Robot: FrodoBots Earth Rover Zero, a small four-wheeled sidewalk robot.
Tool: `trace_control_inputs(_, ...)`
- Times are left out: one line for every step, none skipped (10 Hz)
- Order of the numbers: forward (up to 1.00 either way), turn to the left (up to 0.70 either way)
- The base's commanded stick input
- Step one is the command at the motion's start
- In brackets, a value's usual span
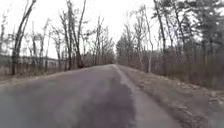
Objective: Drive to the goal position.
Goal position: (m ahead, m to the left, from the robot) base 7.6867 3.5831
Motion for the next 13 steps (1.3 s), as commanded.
trace_control_inputs(0.85,0.0)
trace_control_inputs(0.85,0.0)
trace_control_inputs(0.85,0.0)
trace_control_inputs(0.85,0.0)
trace_control_inputs(0.85,0.0)
trace_control_inputs(0.85,0.0)
trace_control_inputs(0.85,0.0)
trace_control_inputs(0.85,0.0)
trace_control_inputs(0.85,0.0)
trace_control_inputs(0.85,0.0)
trace_control_inputs(0.85,0.0)
trace_control_inputs(0.85,0.0)
trace_control_inputs(0.85,0.0)
